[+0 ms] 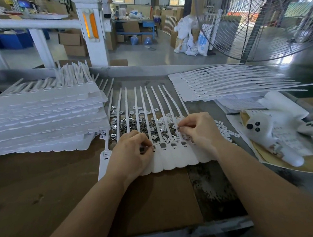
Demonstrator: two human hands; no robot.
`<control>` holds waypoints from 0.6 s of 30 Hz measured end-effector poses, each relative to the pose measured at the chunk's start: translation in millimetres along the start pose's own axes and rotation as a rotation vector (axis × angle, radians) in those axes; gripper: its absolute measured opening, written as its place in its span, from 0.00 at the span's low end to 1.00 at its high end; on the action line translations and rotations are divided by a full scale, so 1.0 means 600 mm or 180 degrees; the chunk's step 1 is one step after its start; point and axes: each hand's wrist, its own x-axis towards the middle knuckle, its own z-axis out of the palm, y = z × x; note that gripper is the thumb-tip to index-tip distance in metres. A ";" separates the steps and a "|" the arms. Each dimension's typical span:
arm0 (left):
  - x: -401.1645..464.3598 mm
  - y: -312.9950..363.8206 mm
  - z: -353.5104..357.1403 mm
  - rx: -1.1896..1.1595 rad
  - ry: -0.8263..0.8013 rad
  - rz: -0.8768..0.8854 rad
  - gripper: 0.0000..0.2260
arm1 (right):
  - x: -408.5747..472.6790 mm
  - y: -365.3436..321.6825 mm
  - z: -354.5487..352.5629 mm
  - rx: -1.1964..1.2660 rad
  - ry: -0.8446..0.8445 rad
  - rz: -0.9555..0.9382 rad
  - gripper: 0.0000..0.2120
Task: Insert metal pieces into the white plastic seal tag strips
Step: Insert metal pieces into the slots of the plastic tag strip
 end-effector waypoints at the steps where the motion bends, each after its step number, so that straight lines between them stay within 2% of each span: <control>1: 0.000 0.000 0.000 0.0001 0.0001 -0.0005 0.01 | 0.000 0.000 0.000 -0.0015 -0.0002 -0.0020 0.05; 6: -0.001 0.001 0.001 -0.0039 0.0003 -0.0060 0.03 | 0.002 0.002 -0.002 -0.0195 0.0031 -0.0120 0.05; 12: 0.000 0.002 0.000 -0.0035 0.0000 -0.0051 0.03 | -0.001 0.004 -0.007 -0.0064 0.0009 -0.0123 0.07; 18: -0.001 0.001 -0.001 -0.0073 0.0009 -0.0047 0.01 | -0.004 0.004 -0.017 0.0032 -0.0050 -0.0221 0.05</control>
